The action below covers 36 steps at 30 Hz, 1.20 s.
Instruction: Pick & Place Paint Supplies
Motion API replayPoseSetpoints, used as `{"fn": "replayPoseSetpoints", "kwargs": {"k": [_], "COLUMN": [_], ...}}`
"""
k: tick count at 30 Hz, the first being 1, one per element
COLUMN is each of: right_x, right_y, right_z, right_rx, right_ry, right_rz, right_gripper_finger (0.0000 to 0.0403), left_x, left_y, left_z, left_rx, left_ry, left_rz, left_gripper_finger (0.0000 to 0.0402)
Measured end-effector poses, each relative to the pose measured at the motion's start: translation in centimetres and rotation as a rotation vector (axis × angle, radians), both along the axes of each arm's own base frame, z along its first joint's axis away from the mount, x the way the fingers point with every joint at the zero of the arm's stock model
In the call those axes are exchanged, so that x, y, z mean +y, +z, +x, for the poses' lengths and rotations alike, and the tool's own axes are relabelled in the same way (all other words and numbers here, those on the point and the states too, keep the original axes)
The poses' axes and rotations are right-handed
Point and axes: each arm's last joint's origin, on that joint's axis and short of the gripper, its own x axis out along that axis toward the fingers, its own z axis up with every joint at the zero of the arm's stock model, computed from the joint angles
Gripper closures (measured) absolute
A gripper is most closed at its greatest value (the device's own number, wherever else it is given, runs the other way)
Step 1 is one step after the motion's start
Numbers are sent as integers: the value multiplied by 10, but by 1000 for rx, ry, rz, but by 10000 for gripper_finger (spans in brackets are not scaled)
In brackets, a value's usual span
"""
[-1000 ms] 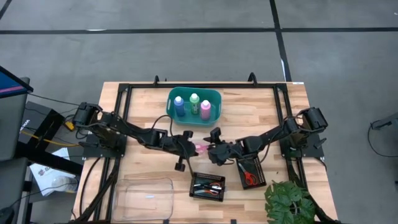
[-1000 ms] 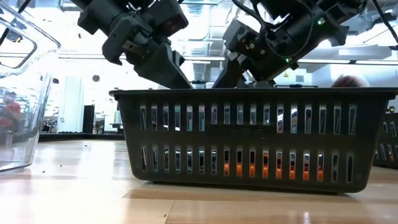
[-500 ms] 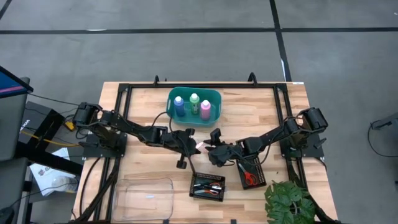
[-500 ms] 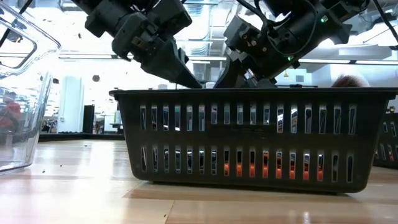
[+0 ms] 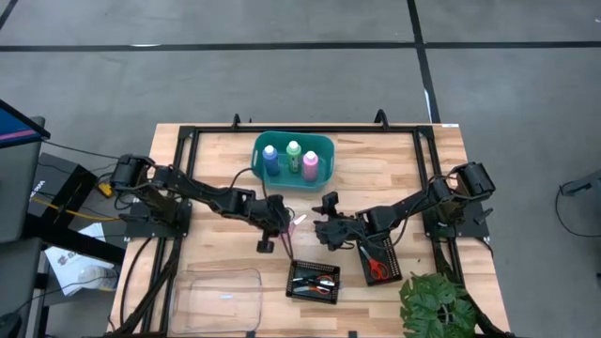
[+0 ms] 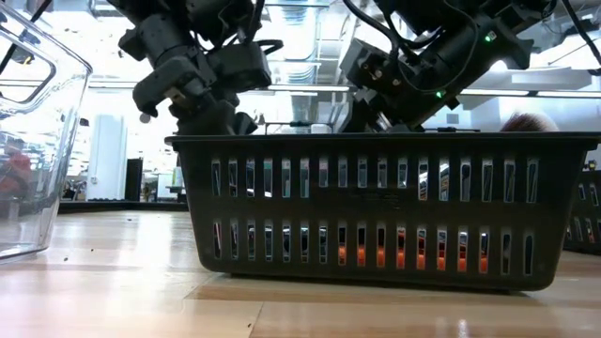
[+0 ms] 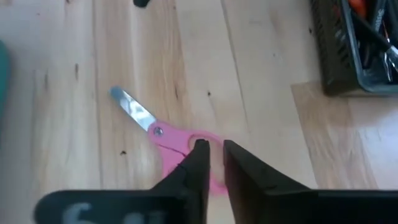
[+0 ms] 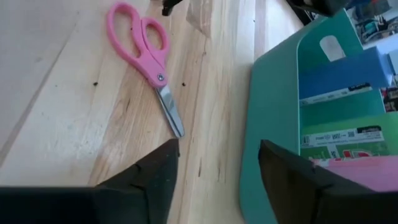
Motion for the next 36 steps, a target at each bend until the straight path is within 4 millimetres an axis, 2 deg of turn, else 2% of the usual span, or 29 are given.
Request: {"fn": "replayPoseSetpoints", "kwargs": {"k": [4,8,12,17,21,26,33,36], "right_x": [0,0,-1,-1,-1,-2,-2,-1], "right_y": [0,-1,-1,-1,-1,-1,-1,-2], "right_z": [0,-1,-1,-1,-1,-1,-1,0], "right_rx": [6,9,16,17,15,8,9,11], "right_ry": [-4,-6,-8,-8,-8,-24,-11,0], "right_rz": [-4,-7,-8,-9,-8,7,27,40], "right_gripper_finger": [175,174,182,187,189,189,189,189], "left_x": [0,1,7,13,18,18,18,20], "left_y": [-4,-17,-35,-48,-53,-52,-40,-25], "left_z": [3,6,11,19,20,21,15,14], "left_rx": [0,39,110,136,152,140,112,62], "left_ry": [15,37,78,83,85,76,103,121], "left_rz": [-12,-38,-47,-46,-52,-19,132,156], "left_gripper_finger": [327,298,284,283,306,386,401,401]}}
